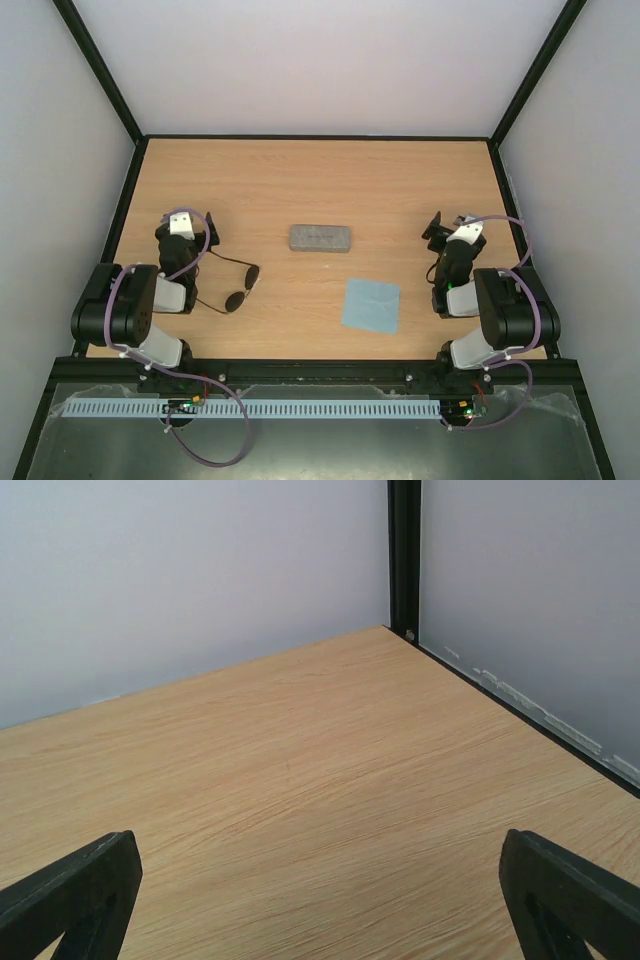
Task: Organize the sunglasses
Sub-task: Adjust the sunglasses case at the center of the board.
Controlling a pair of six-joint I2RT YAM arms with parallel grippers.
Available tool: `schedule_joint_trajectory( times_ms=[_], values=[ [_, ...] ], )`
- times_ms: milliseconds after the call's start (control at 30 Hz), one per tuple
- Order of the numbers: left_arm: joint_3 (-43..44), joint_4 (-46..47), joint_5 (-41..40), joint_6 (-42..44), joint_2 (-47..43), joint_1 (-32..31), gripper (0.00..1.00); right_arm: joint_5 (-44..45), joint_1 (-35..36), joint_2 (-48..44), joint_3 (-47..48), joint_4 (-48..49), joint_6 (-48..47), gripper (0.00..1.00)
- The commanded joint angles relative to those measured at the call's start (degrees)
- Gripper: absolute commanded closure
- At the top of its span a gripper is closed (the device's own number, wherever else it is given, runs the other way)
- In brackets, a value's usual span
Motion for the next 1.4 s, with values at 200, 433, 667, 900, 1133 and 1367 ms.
schedule_joint_trajectory(
  times_ms=[200, 433, 667, 900, 1133, 1367],
  values=[
    [0.7, 2.3, 0.8, 0.6, 0.2, -0.1, 0.0, 0.4, 0.1, 0.5, 0.9, 1.6, -0.7, 0.01],
    [0.7, 2.2, 0.8, 0.6, 0.1, -0.1, 0.0, 0.3, 0.1, 0.5, 0.9, 1.6, -0.7, 0.01],
    [0.8, 2.0, -0.4, 0.5, -0.5, -0.1, 0.0, 0.7, 0.1, 0.6, 1.0, 1.5, -0.6, 0.01],
    [17.6, -35.6, -3.4, -6.3, -12.6, -0.9, 0.0, 6.6, 2.1, -16.0, 11.1, -29.0, 4.9, 0.01],
    [33.6, -56.4, 11.6, -20.4, -17.1, -2.3, 0.0, -10.6, 2.9, -20.1, 34.8, -69.2, 14.9, 0.01],
    [48.5, -76.2, 24.9, -26.3, -16.7, -3.2, 0.01, -23.3, 0.4, -22.4, 41.9, -84.1, 18.0, 0.01]
  ],
)
